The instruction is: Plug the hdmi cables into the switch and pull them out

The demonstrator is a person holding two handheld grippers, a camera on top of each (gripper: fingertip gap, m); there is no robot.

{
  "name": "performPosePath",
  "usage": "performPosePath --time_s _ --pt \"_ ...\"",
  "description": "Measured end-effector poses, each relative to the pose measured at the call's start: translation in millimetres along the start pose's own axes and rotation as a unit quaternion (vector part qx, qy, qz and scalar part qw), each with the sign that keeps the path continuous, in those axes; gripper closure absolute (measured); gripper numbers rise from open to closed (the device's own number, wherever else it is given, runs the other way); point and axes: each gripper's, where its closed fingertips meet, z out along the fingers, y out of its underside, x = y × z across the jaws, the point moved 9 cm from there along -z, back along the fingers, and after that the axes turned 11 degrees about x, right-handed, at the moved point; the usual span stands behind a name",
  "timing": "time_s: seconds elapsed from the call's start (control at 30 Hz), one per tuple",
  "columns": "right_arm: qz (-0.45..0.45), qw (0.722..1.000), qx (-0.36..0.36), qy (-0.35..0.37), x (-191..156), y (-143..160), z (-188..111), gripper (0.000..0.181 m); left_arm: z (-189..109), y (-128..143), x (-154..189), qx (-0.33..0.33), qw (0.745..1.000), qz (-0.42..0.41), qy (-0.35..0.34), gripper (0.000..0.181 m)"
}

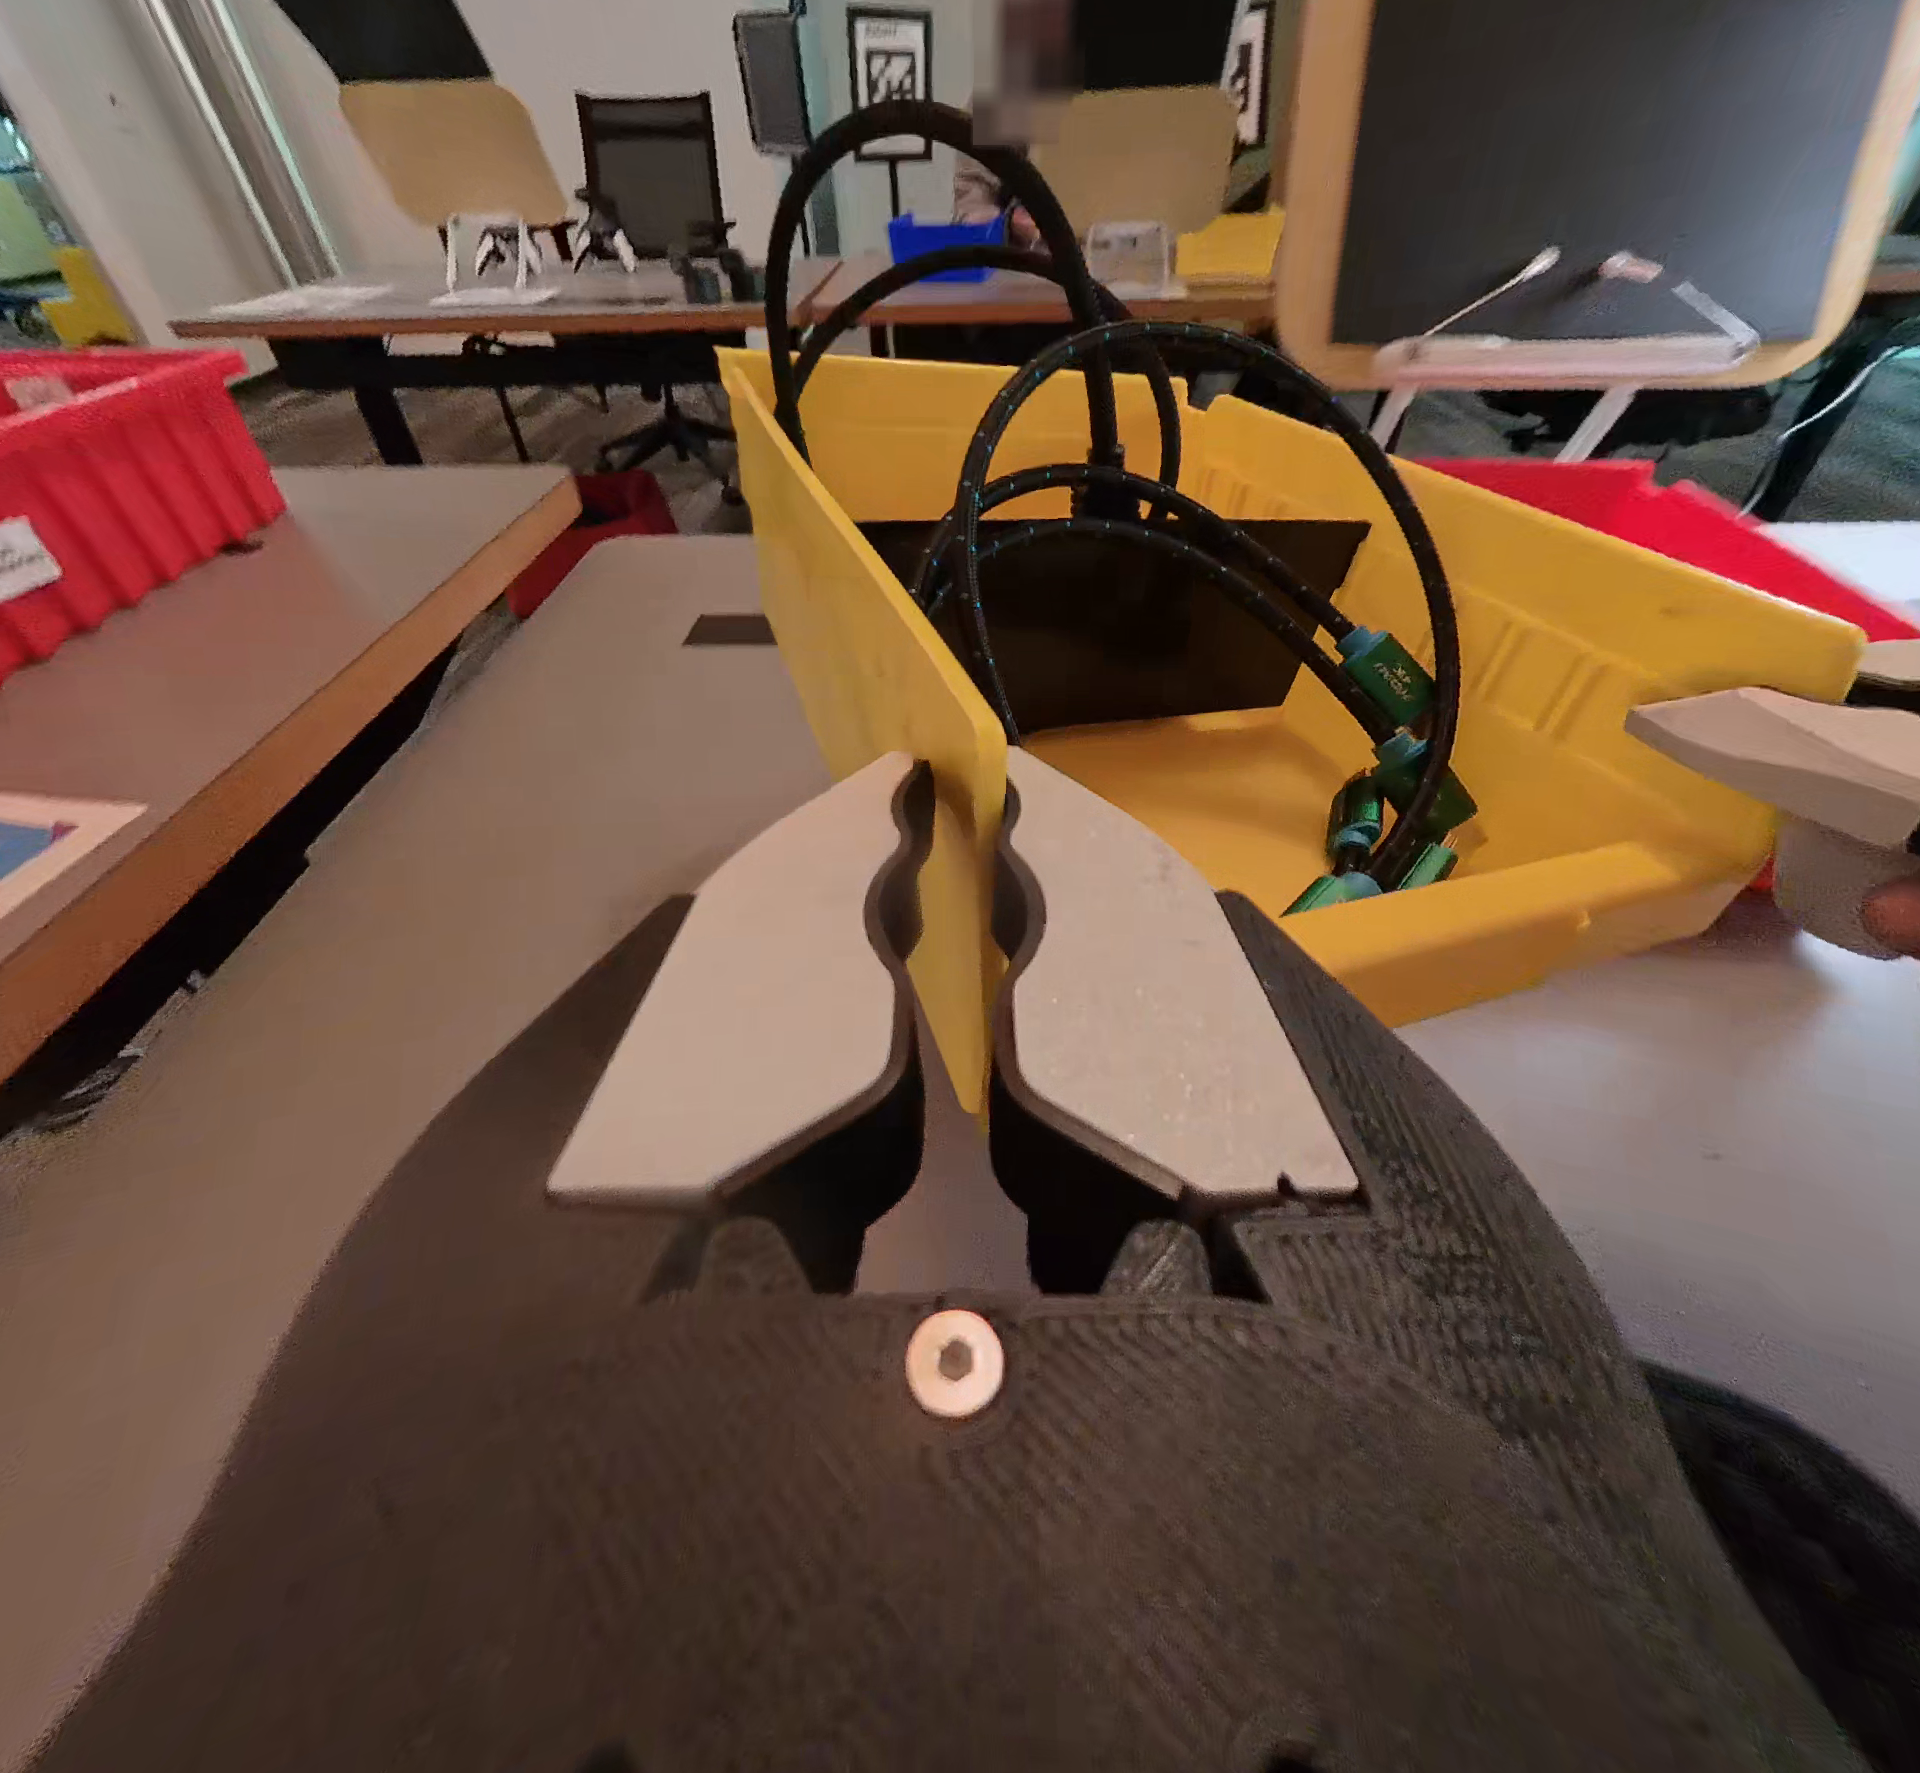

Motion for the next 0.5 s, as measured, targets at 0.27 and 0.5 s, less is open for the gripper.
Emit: performPosePath --time_s 0.27,0.5 --pt "-0.017 0.999 -0.032 -0.004 -6 71 28 0.169 25 76 -18 -0.031 0.999 -0.03 0.002 0.173" --pt "-0.011 0.989 -0.113 -0.09 32 60 14 0.145 40 70 -14 -0.076 0.994 0.022 0.075 0.156"
